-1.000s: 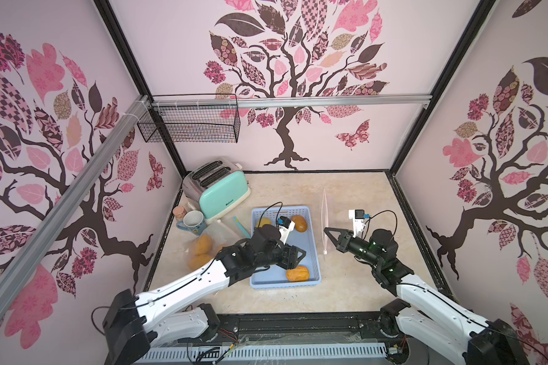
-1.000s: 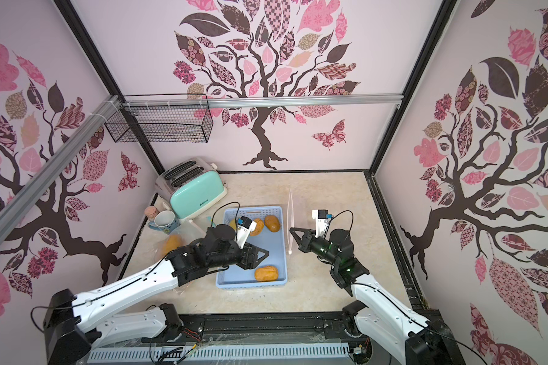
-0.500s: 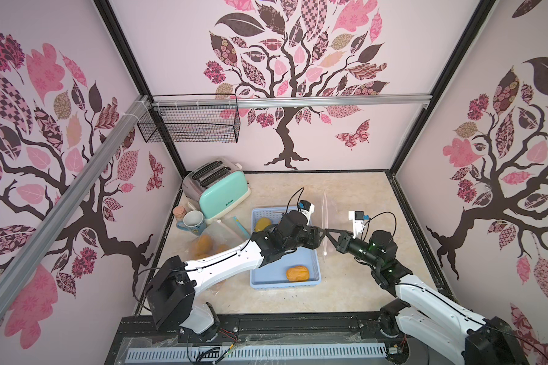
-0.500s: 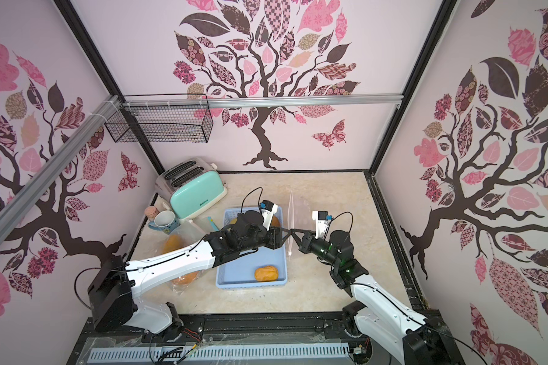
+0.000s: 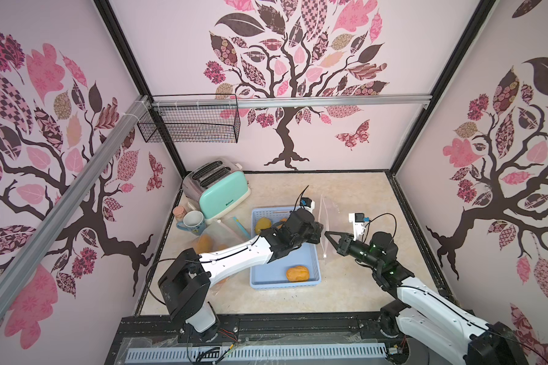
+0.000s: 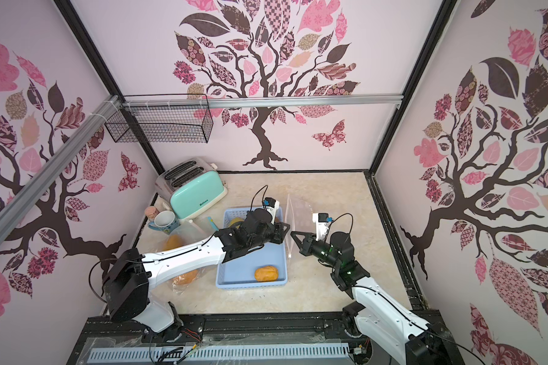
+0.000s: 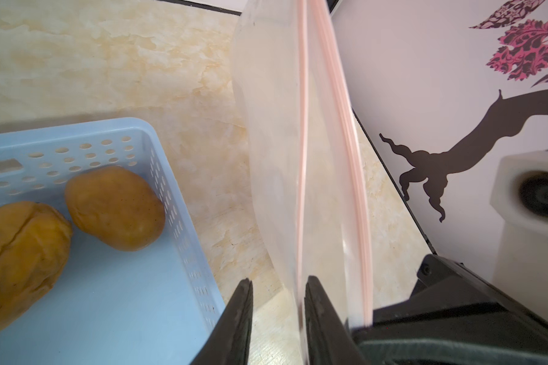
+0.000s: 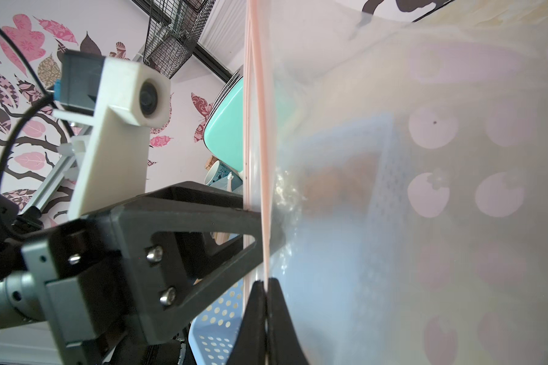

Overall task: Put the potatoes into a zipper bag and zip it
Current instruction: Pick up the zipper food storage bag at the center of the board.

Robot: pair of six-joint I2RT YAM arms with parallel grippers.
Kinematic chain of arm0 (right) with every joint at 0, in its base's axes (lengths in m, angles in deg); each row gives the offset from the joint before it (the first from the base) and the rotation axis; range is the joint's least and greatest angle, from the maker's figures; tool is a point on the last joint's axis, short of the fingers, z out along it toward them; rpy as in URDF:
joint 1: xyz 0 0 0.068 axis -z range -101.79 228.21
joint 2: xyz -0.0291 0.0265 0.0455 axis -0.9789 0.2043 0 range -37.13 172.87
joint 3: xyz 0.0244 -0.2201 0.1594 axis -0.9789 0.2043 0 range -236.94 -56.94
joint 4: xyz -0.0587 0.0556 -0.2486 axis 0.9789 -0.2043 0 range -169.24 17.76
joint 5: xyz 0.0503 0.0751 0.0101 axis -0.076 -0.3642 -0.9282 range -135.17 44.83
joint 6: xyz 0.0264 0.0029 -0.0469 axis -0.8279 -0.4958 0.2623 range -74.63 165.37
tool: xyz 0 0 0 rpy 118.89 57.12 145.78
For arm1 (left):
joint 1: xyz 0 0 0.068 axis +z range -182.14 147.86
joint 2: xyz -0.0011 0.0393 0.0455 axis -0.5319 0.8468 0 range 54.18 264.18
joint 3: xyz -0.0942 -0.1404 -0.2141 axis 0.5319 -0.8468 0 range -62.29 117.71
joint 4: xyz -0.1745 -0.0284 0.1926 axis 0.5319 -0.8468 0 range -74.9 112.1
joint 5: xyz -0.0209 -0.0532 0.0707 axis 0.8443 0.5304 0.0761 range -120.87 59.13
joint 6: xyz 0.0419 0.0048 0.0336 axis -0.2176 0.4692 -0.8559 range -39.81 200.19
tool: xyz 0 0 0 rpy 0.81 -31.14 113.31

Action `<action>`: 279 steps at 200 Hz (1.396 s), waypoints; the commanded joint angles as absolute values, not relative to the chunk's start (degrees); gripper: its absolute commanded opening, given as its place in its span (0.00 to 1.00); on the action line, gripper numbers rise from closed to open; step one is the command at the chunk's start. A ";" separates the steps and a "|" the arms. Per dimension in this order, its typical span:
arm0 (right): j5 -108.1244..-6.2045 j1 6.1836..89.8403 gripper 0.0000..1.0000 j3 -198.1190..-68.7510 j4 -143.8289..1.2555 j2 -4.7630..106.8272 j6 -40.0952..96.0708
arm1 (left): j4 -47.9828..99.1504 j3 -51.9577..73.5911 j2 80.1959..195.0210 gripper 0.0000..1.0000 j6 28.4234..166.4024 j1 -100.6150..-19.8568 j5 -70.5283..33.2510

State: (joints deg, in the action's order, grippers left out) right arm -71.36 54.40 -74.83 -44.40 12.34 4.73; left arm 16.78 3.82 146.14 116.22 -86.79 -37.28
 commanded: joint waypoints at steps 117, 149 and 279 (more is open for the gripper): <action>-69.51 54.14 0.52 -77.67 -52.76 8.90 9.27 | 13.29 4.23 139.65 0.00 113.25 -86.97 -39.60; -60.86 54.20 0.70 -78.79 -59.92 3.83 14.15 | -5.02 10.60 128.42 0.00 103.57 -84.53 -49.07; -60.66 54.19 0.71 -77.95 -56.62 6.00 15.12 | -66.07 20.57 101.26 0.00 100.30 -75.80 -96.72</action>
State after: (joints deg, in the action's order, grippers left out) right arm -59.80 54.31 -76.50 -57.80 5.57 14.54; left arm -54.10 21.65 97.25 95.85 -76.26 -97.56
